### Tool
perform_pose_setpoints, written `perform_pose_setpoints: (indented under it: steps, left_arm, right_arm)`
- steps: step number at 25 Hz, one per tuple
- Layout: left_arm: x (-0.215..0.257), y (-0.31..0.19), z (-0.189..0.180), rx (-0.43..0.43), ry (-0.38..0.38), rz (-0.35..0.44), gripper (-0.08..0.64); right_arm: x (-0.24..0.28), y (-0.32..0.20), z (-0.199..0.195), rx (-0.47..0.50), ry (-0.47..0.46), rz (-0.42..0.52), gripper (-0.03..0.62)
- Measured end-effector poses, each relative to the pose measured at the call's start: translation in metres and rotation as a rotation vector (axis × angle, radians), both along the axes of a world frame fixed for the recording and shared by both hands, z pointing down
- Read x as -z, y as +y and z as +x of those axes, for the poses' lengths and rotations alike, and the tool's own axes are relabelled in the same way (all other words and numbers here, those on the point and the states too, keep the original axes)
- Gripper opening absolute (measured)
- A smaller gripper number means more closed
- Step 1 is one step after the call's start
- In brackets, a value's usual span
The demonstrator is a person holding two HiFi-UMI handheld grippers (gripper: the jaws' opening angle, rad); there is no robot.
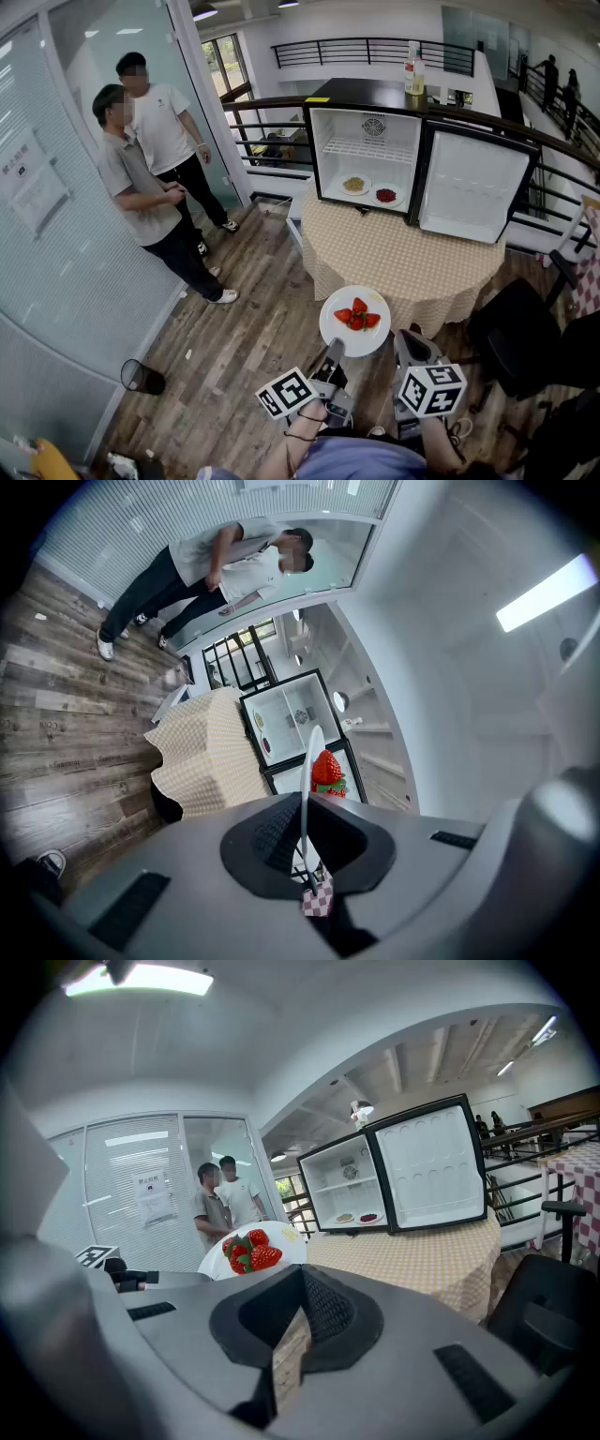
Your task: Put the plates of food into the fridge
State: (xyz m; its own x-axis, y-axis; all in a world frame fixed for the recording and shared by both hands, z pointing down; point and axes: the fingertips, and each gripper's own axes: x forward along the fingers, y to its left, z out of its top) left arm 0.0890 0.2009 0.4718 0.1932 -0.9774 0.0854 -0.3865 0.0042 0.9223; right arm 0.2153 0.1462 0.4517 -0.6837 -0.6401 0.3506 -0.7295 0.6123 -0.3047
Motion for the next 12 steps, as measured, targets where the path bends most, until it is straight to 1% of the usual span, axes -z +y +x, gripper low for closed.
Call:
perform_pose_setpoints:
  steps: [6, 12]
  left_arm:
    - [0.001, -0.011, -0.019, -0.002, 0.006, 0.011, 0.020]
    - [-0.004, -0.025, -0.035, -0.038, 0.010, 0.016, 0.021]
  right_arm:
    - [0.000, -0.009, -0.017, -0.015, -0.010, 0.009, 0.015]
    - [-0.004, -0.021, -0.033, -0.047, -0.026, 0.005, 0.015]
